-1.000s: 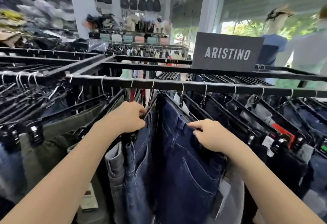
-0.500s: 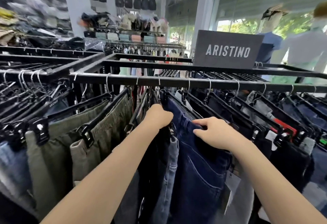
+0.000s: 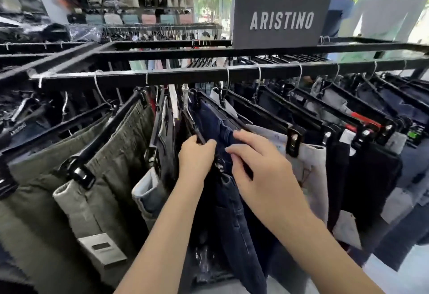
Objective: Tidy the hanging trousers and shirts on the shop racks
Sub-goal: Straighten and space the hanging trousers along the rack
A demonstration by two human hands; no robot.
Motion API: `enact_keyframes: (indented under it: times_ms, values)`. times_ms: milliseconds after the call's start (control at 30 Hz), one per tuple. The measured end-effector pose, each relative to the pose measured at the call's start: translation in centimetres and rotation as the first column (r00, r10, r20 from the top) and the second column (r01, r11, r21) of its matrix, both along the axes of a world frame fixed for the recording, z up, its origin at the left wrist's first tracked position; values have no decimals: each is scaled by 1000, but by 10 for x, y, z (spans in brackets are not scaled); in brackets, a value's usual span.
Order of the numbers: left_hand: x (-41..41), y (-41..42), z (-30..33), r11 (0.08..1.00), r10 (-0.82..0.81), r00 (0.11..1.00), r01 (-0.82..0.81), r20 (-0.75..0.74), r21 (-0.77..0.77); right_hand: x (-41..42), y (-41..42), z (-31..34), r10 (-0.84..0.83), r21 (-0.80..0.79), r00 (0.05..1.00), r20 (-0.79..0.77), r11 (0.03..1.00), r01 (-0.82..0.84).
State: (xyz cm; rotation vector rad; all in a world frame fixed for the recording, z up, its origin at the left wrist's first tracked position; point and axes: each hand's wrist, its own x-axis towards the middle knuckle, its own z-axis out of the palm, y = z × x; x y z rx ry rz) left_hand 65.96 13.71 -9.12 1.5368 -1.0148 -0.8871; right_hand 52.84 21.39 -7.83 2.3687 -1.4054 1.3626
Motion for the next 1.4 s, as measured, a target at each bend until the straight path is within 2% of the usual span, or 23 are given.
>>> enact_keyframes:
  times_ms: [33, 100, 200, 300, 433, 533, 633, 667, 767, 867, 933, 1000, 1100, 1200, 1267, 1333, 1400]
  values:
    - [0, 9, -12, 1000, -21, 1000, 21, -8, -22, 2, 6, -13, 63, 37, 995, 73, 997, -66]
    - [1, 28, -33, 997, -74, 997, 74, -8, -36, 3, 12, -38, 128, 237, 957, 261, 952, -192]
    - [7, 55, -59, 987, -163, 982, 164, -91, 0, 0, 14, -72, -26, 509, 867, 498, 818, -268]
    - [16, 84, -66, 982, -186, 969, 190, -160, 5, -4, 17, -89, -106, 594, 809, 578, 735, -328]
    - [24, 115, -66, 979, -206, 973, 206, -107, -10, -10, 29, -86, -75, 619, 797, 599, 675, -402]
    - [35, 146, -63, 963, -269, 963, 269, 3, 31, -17, 43, -85, -47, 620, 815, 577, 674, -401]
    - [58, 176, -58, 912, -405, 907, 392, 114, 123, -18, 59, -94, -28, 622, 826, 563, 672, -402]
    - [69, 183, -56, 873, -481, 862, 453, 163, 180, -15, 64, -97, -23, 624, 842, 540, 682, -382]
    - [97, 199, -47, 689, -719, 648, 613, 253, 388, -3, 78, -103, -28, 601, 922, 387, 765, -229]
    - [117, 203, -39, 587, -804, 548, 666, 233, 460, 11, 84, -96, 54, 572, 985, 164, 808, -140]
    - [127, 199, -36, 495, -866, 457, 721, 205, 485, 17, 87, -90, 132, 653, 991, 23, 748, -115]
    - [136, 192, -34, 408, -912, 370, 766, 177, 498, 20, 94, -81, 162, 782, 986, -39, 619, -71]
    - [147, 178, -34, 313, -950, 273, 822, 154, 476, 25, 111, -66, 61, 826, 993, -105, 561, 53]
    - [156, 166, -39, 257, -966, 220, 876, 136, 407, 32, 133, -53, -110, 833, 987, -117, 531, 158]
    - [161, 160, -42, 266, -960, 217, 905, 177, 333, 30, 152, -44, -222, 822, 964, -145, 516, 242]
    - [164, 153, -45, 343, -924, 290, 917, 248, 206, 24, 175, -34, -351, 791, 920, -175, 506, 344]
    - [163, 146, -49, 441, -881, 420, 895, 217, 61, 14, 197, -22, -498, 745, 849, -178, 496, 446]
